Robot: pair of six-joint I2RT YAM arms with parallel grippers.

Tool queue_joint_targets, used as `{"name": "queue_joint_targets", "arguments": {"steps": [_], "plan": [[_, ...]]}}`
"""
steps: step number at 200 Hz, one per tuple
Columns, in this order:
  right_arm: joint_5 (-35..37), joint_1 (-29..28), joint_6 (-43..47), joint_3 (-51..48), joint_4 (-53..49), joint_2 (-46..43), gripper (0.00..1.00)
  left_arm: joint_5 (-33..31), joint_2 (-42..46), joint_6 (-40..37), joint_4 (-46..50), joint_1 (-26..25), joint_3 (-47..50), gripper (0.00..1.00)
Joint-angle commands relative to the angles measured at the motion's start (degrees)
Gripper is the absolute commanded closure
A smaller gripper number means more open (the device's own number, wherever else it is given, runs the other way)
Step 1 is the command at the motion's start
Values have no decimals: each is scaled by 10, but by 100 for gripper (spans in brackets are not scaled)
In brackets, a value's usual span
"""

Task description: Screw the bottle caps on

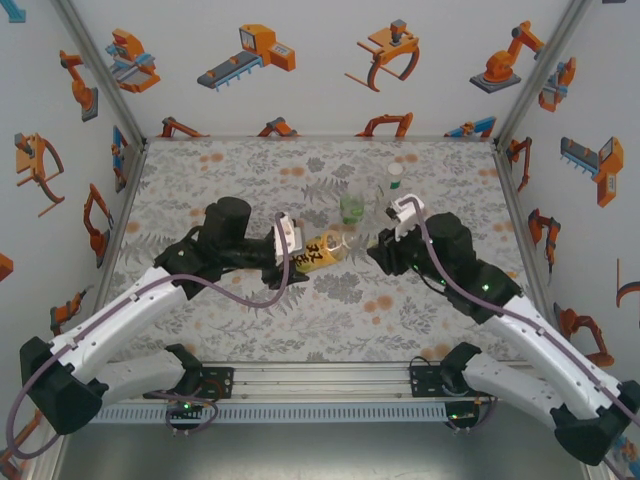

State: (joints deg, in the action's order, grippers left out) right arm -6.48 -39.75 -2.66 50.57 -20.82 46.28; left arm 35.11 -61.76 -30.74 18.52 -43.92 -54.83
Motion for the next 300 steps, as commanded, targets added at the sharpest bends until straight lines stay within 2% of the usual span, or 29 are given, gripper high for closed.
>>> {"name": "queue_joint_targets", "arguments": {"steps": [1, 63, 120, 300], "plan": [[-90, 3, 101, -9, 0, -44, 75, 21, 9, -63, 25, -4, 5, 100], [-265, 3, 227, 0, -34, -118, 75, 45, 9, -105, 46, -6, 6, 100], [-351, 3, 239, 27, -26, -91, 76, 47, 9, -124, 50, -9, 10, 100], [-391, 1, 236, 72, 2, -38, 78, 47, 6, -152, 77, -31, 7, 100]]}}
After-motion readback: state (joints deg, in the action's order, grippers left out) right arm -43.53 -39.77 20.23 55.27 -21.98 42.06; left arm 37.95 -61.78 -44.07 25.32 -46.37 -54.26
